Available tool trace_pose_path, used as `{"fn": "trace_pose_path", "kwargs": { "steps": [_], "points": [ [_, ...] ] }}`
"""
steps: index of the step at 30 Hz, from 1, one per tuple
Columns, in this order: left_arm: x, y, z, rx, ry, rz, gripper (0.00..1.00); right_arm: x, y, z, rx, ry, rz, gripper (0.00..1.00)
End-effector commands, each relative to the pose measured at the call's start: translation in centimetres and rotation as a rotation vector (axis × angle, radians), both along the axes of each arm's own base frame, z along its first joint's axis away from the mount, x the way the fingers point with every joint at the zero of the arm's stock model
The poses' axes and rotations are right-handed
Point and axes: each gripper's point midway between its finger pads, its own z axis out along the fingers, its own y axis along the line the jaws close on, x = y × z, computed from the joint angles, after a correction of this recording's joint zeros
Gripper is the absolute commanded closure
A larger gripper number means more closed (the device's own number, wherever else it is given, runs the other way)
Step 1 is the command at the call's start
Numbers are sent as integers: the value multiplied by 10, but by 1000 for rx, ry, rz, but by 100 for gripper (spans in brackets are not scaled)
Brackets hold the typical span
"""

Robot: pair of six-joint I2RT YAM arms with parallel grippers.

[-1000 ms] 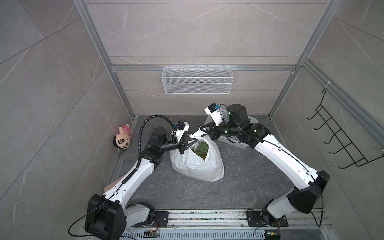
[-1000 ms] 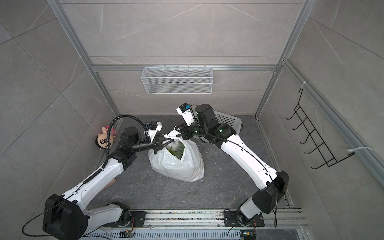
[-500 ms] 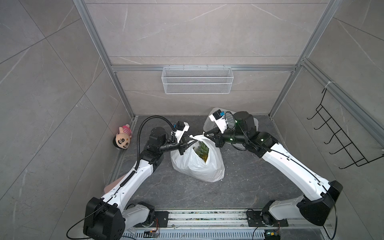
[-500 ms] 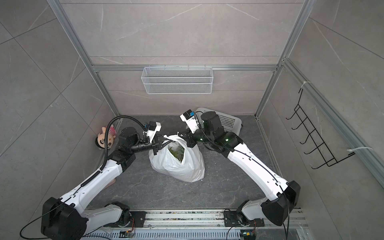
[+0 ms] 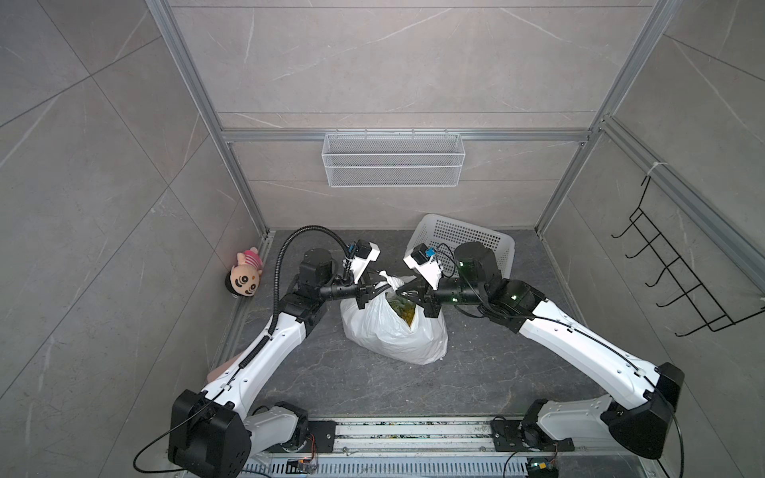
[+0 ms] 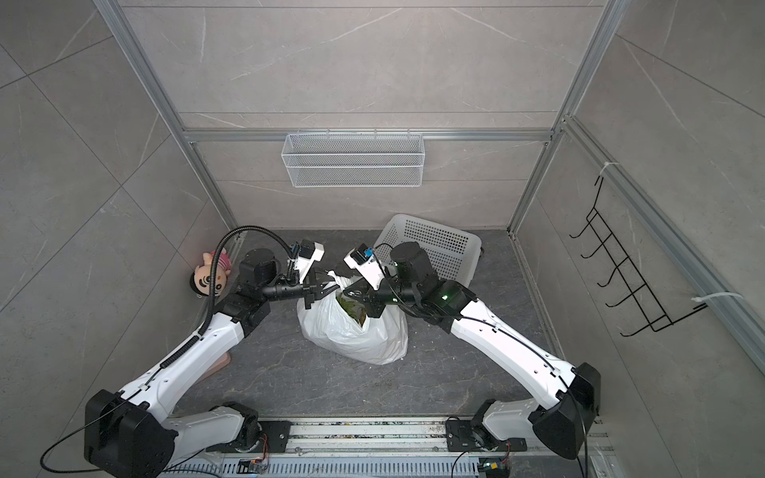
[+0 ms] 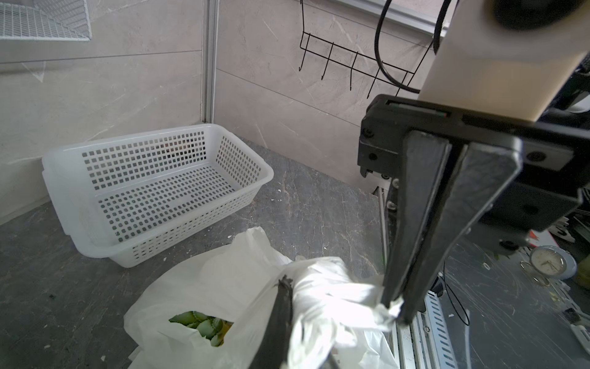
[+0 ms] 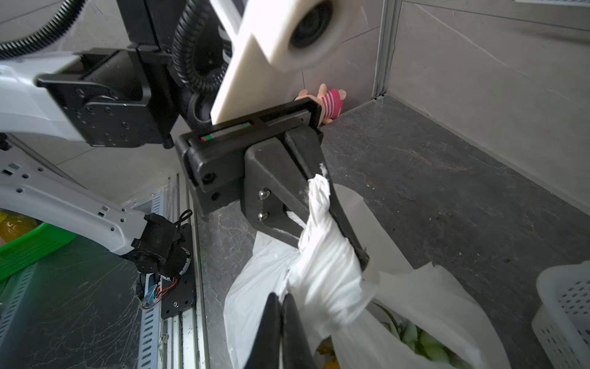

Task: Place the pineapple into a plastic bag & tie a knot
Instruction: Cross the plastic bag at the center of the board.

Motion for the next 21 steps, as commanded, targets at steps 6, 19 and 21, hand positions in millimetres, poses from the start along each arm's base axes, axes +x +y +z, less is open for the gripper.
{"fn": "trace_pose_path", "kwargs": {
  "steps": [6,19,21],
  "points": [
    [8,7,25,17,-81,31,100,6,17,-62,-119,47,51,100],
    [-10,7,11,85,-35,-58,99,32,17,-70,-101,-134,-33,100],
    [-13,8,8,101,-42,-72,100,34,12,-64,-93,-157,-57,100]
  ]
}}
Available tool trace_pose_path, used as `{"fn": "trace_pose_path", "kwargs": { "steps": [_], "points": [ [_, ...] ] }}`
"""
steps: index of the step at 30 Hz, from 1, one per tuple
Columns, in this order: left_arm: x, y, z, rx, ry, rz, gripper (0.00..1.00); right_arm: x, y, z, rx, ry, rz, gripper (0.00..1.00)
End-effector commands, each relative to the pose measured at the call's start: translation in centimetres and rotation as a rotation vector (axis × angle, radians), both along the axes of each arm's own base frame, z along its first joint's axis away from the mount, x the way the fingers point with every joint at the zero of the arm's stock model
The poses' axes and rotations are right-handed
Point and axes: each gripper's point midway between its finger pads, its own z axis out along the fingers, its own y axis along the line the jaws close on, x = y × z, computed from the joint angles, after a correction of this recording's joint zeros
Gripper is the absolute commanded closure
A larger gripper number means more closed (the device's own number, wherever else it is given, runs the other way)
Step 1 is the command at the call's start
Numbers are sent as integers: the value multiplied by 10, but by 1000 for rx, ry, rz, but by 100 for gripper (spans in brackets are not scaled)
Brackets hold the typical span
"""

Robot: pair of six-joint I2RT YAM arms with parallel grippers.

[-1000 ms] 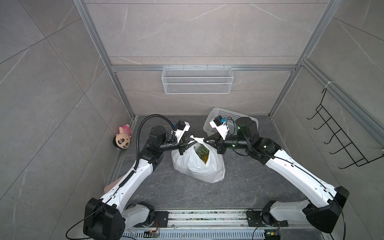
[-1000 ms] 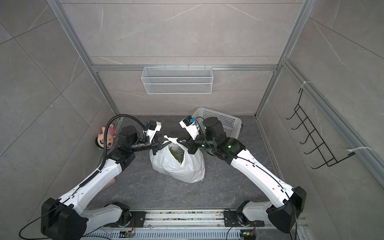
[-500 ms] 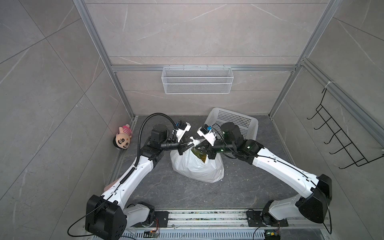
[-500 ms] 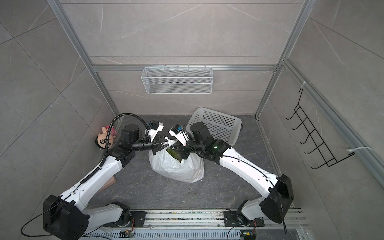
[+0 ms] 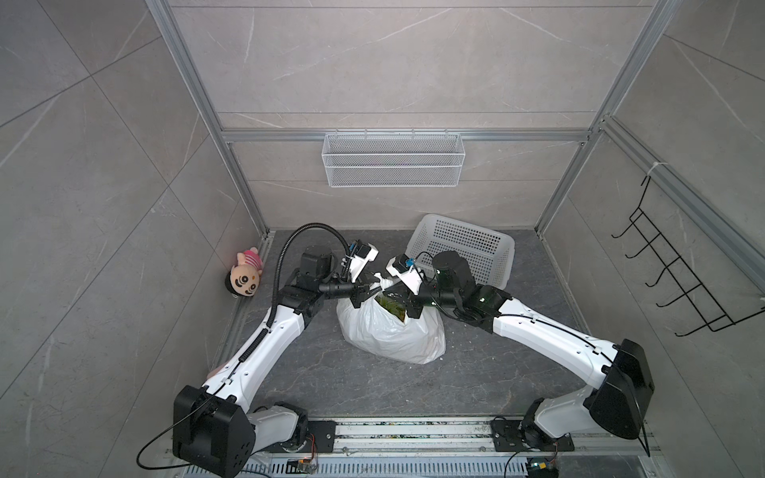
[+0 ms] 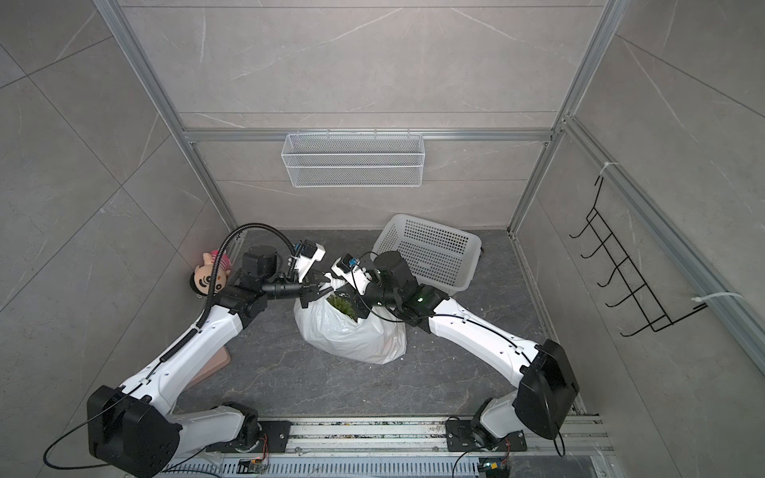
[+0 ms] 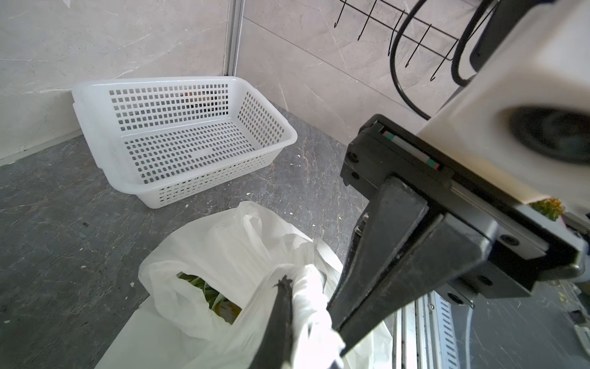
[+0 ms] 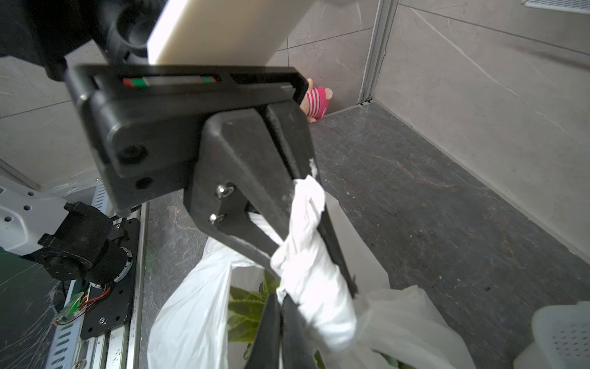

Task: Place the pineapple into a plastic bag & tie a knot
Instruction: Cross the plastic bag at the center of the board.

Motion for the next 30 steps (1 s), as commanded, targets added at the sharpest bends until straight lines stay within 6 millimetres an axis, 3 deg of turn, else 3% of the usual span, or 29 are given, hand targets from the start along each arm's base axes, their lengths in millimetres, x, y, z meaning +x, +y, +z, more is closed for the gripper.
{"fn": "trace_pose_path", "kwargs": {
  "steps": [1,8,12,16,23,27,30],
  "points": [
    [-21,-4,34,-34,-125,-123,100,6,-14,-19,-61,-11,-66,100],
    [-15,-3,41,-41,-162,-97,100,15,-24,-22,-57,2,-124,100],
    [1,-3,51,-95,-171,-11,100,-1,-14,-31,-54,66,-25,100],
    [-7,-4,47,-114,-242,-52,100,-11,-10,-19,-14,127,15,98],
    [-20,-2,46,-109,-323,-97,100,-28,-21,40,62,83,64,74],
    [-24,-2,47,-108,-340,-115,100,-32,-28,55,52,97,87,51],
    [-28,-2,47,-110,-351,-126,100,-30,-35,72,86,71,72,42]
  ]
}}
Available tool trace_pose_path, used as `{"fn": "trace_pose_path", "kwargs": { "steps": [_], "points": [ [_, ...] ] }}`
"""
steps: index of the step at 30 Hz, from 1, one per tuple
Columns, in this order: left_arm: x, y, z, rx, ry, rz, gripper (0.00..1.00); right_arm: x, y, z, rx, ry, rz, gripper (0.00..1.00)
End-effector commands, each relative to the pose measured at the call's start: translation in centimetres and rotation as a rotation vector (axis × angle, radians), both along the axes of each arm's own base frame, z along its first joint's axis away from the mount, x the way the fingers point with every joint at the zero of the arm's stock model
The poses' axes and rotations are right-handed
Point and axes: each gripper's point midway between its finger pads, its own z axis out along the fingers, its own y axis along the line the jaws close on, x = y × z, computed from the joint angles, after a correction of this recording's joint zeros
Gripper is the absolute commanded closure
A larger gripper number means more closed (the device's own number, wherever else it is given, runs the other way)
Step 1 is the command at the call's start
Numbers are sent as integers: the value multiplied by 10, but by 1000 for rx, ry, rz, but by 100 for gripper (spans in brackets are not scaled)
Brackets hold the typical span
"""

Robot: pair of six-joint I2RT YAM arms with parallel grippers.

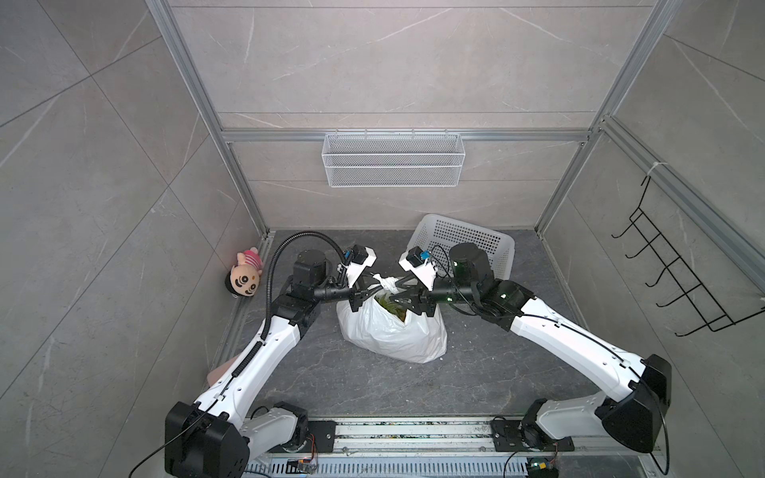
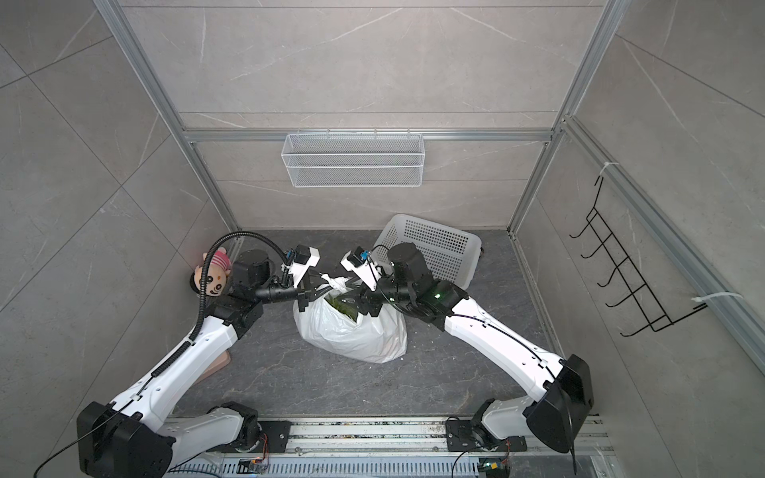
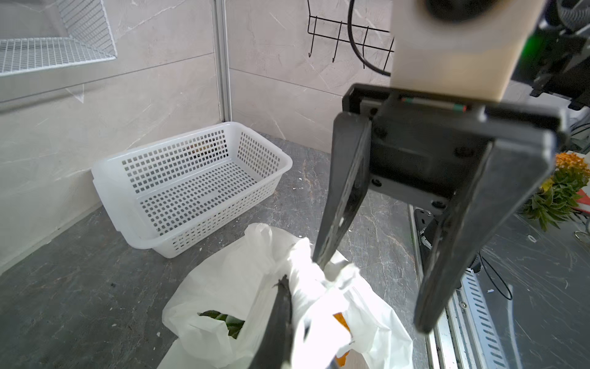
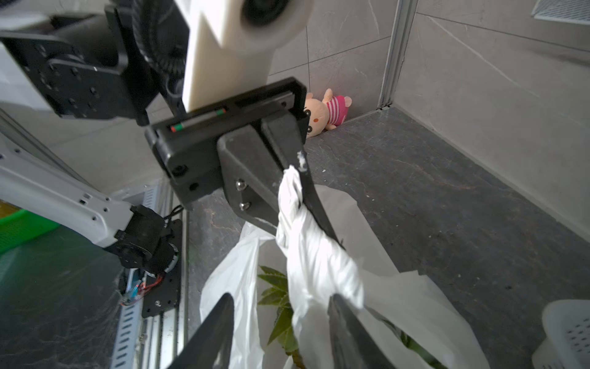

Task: Place the pineapple into a plastic bag & tie a knot
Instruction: Cross the plastic bag at the center of the board.

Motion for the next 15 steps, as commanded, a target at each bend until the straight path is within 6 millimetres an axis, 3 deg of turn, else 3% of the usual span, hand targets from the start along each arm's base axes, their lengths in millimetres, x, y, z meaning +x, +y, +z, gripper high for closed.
{"fn": "trace_pose_path", "kwargs": {
  "steps": [1,4,9,13,15],
  "points": [
    [-15,-2,21,-35,-112,-69,100,-6,-12,25,37,-5,12,40],
    [-17,-2,21,-33,-134,-82,100,1,-14,39,67,-4,31,35],
    [-20,-1,24,-37,-191,-94,100,21,-7,40,54,50,57,32],
    [-21,0,26,-36,-202,-92,100,36,-11,54,117,51,27,31],
    [-20,0,26,-35,-204,-91,100,46,-12,49,97,48,-14,31]
  ]
}}
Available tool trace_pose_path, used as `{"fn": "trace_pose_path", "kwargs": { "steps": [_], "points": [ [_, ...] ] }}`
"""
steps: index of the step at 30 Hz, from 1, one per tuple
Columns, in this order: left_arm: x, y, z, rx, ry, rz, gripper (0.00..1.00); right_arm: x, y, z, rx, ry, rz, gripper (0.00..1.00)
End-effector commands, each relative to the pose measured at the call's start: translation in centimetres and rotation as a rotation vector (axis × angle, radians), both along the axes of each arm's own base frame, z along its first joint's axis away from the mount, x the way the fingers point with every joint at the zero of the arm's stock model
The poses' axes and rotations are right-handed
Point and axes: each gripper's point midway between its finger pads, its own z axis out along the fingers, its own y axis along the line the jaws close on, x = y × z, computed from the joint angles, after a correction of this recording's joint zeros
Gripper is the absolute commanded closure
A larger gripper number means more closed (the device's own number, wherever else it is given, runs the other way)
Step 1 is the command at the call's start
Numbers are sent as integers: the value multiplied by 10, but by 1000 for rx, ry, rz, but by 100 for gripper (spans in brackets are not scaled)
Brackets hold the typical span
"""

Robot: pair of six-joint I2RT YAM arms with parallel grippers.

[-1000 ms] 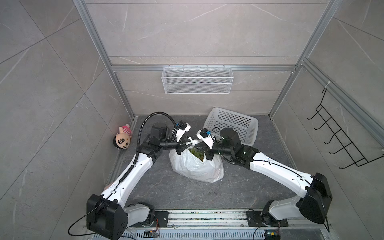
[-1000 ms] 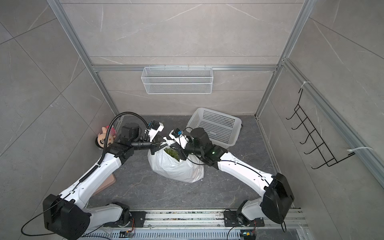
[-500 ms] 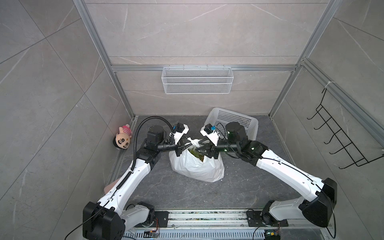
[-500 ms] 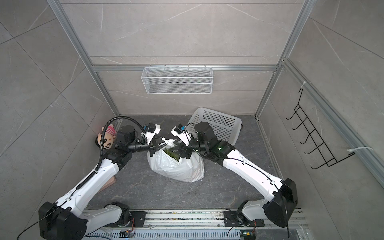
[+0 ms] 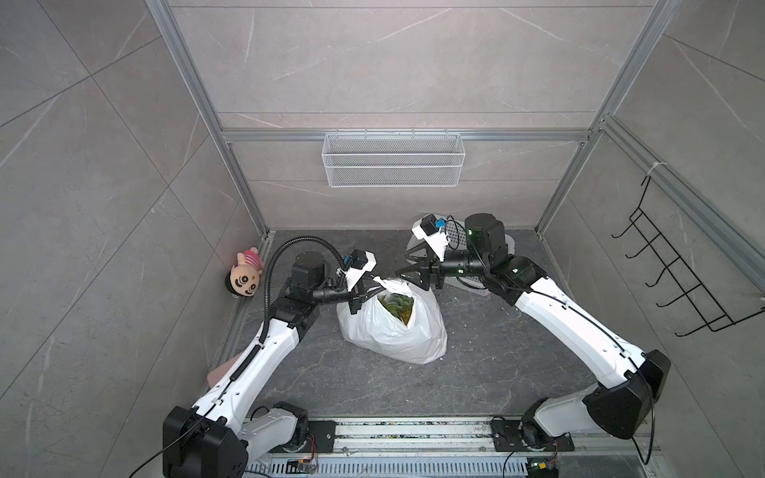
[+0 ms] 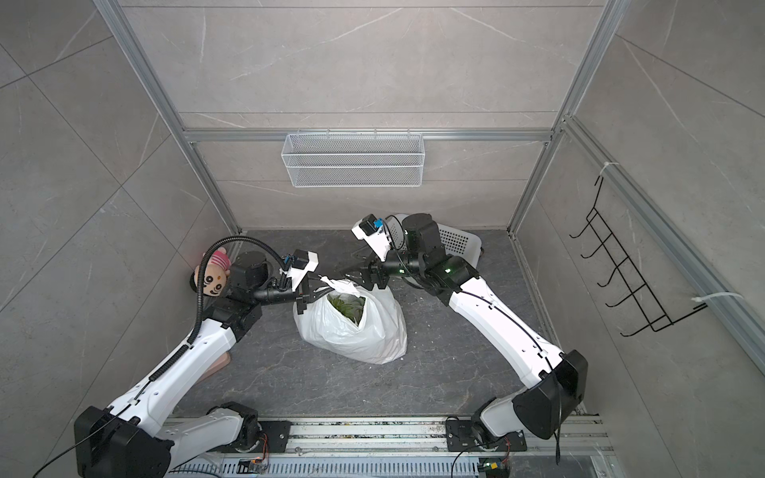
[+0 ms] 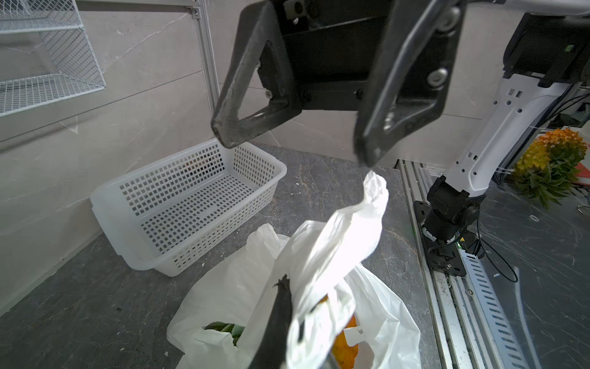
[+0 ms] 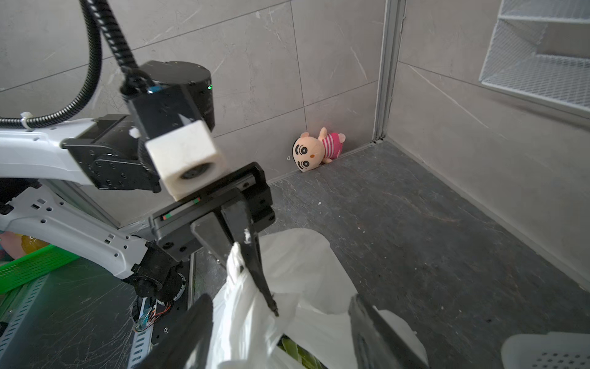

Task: Place the pineapple into a plastic bag & tie a knot
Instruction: Cross the plastic bag at the center of the board.

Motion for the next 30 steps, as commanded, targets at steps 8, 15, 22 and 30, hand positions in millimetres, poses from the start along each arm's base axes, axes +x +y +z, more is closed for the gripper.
{"fn": "trace_pose_path", "kwargs": {
  "steps": [8,15,22,30],
  "points": [
    [-9,0,24,-32,-127,-38,100,-12,12,-32,-92,21,183,30],
    [-8,-1,24,-26,-122,-44,100,-27,19,-45,-109,32,295,30],
    [-8,-1,23,-25,-115,-45,100,-32,25,-35,-65,22,318,30],
    [-12,-3,26,-41,-112,-72,100,-26,34,-60,-160,24,314,31]
  ]
}}
